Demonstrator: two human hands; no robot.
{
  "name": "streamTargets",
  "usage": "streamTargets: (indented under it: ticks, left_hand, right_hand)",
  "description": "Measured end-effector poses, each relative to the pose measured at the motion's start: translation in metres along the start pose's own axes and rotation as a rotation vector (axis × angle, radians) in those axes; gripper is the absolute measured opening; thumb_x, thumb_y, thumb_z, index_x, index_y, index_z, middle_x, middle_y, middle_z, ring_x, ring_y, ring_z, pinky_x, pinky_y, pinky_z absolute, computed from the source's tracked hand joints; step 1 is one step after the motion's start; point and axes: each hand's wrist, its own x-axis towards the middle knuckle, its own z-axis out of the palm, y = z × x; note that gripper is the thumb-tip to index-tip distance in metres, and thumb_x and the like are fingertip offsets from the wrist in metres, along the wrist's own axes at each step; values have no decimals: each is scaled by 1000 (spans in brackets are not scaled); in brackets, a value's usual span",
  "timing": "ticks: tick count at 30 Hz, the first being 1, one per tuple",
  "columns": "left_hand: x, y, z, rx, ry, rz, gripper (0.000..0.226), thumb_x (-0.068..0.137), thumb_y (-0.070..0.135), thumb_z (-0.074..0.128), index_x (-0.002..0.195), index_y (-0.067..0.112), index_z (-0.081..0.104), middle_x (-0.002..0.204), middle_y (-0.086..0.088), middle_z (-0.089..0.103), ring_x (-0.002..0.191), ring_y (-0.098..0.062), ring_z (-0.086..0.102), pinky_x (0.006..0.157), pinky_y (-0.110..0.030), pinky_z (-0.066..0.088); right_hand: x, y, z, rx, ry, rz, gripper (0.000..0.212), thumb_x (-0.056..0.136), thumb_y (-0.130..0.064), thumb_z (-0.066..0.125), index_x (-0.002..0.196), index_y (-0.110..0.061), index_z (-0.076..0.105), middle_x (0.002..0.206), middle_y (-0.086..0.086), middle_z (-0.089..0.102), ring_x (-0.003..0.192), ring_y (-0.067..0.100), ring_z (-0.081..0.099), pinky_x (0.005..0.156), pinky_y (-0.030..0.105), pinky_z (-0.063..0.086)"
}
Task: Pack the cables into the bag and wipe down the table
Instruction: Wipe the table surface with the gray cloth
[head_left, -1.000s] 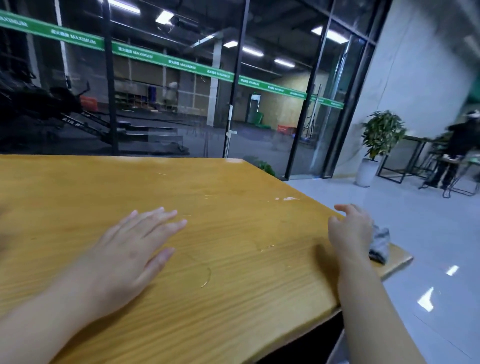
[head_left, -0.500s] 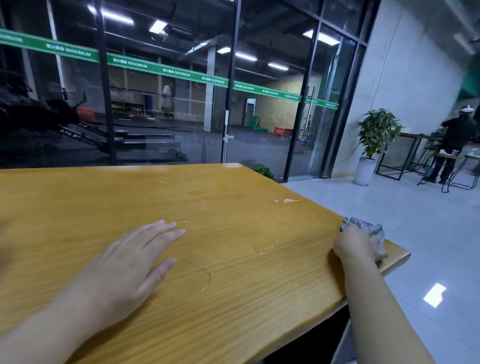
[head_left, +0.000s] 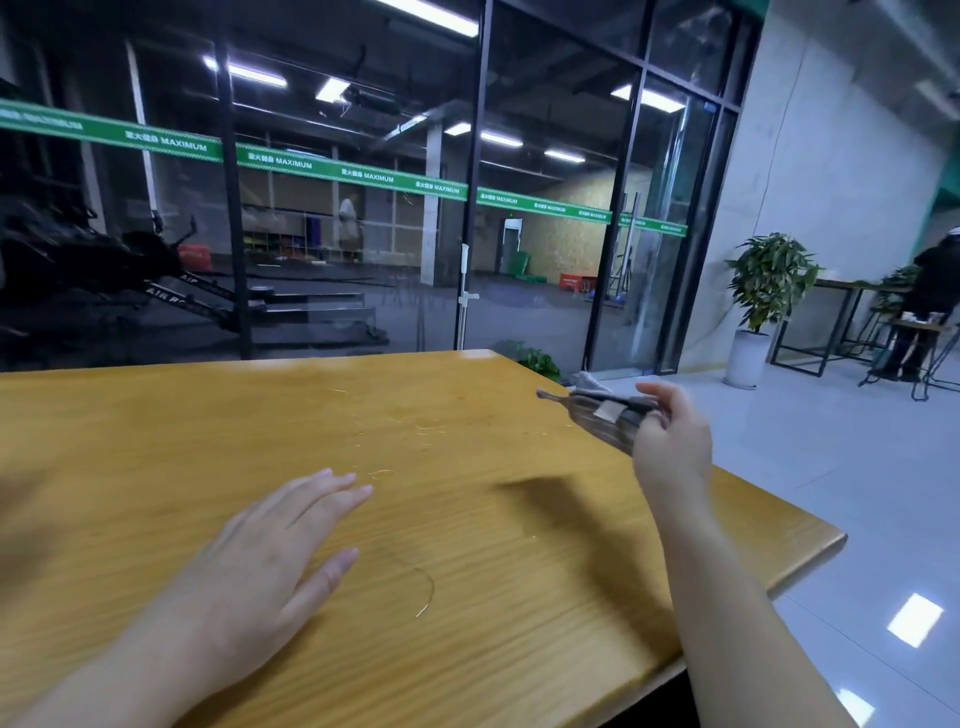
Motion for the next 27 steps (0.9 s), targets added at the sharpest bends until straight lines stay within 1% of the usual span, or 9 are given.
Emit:
streamTargets:
  ticks: [3, 6, 9, 12, 15, 18, 21, 24, 27]
  left_hand:
    - [-2, 2, -2, 39, 23, -24, 60, 68, 72, -5, 126, 58, -8, 133, 42, -13, 129, 18, -12, 101, -5, 2]
    - [-4, 3, -9, -20, 119, -71, 62, 75, 71, 14, 133, 54, -1, 140, 38, -7, 133, 10, 8, 106, -16, 12]
    - [-5, -1, -16, -138, 305, -110, 68, 85, 63, 39, 136, 54, -5, 144, 35, -3, 136, 9, 6, 109, -24, 15]
    - [-6, -8, -24, -196, 455, -129, 74, 85, 60, 45, 141, 46, -2, 139, 27, 12, 133, 6, 14, 107, -25, 20]
    - [-6, -17, -31, -156, 506, -154, 72, 84, 59, 50, 142, 34, 16, 121, 30, 32, 113, 1, 33, 96, -20, 27]
    - [-5, -23, -41, -129, 479, -212, 47, 81, 56, 57, 120, 31, 51, 96, 29, 48, 88, -3, 41, 74, -25, 33]
    - [-8, -28, -48, -210, 400, -242, 7, 82, 37, 67, 84, 33, 62, 75, 15, 59, 77, -5, 51, 64, -19, 37]
    - [-11, -32, -54, -367, 483, -279, 11, 80, 19, 68, 79, 30, 65, 75, 4, 61, 74, -7, 55, 61, -19, 41]
    - [-13, -32, -63, -551, 646, -388, 6, 81, 33, 60, 79, 34, 66, 75, 3, 67, 69, -8, 61, 65, -33, 51]
  right_hand:
    - [-16, -40, 31, 276, -177, 1, 41, 90, 5, 38, 93, -29, 60, 95, -4, 64, 74, 0, 61, 58, 16, 48]
    - [-37, -72, 63, 497, -418, 126, 41, 89, 7, 41, 91, -29, 62, 93, 0, 68, 78, 13, 66, 61, 29, 55]
    - [-59, -98, 90, 574, -644, 186, 38, 89, 8, 43, 92, -25, 63, 86, -3, 67, 72, 11, 64, 57, 28, 53]
    - [-76, -116, 108, 609, -825, 205, 36, 89, 8, 44, 91, -22, 62, 82, -5, 67, 66, 9, 65, 53, 31, 54]
    - [-88, -128, 120, 584, -976, 178, 30, 90, 5, 48, 96, -21, 62, 86, -3, 67, 70, 12, 63, 52, 32, 53]
    - [-99, -136, 130, 536, -1064, 111, 26, 89, 3, 51, 96, -20, 61, 89, 1, 68, 70, 13, 63, 56, 28, 52]
    - [-110, -138, 142, 525, -1090, 102, 24, 89, 3, 52, 91, -20, 60, 91, 6, 69, 73, 17, 62, 66, 32, 51]
    - [-114, -141, 149, 551, -1131, 130, 10, 90, -11, 58, 98, -18, 61, 83, 0, 68, 68, 13, 61, 62, 28, 49]
    - [-113, -148, 156, 688, -1241, 159, 25, 89, -25, 62, 108, -9, 60, 86, 3, 65, 70, 13, 60, 66, 28, 49]
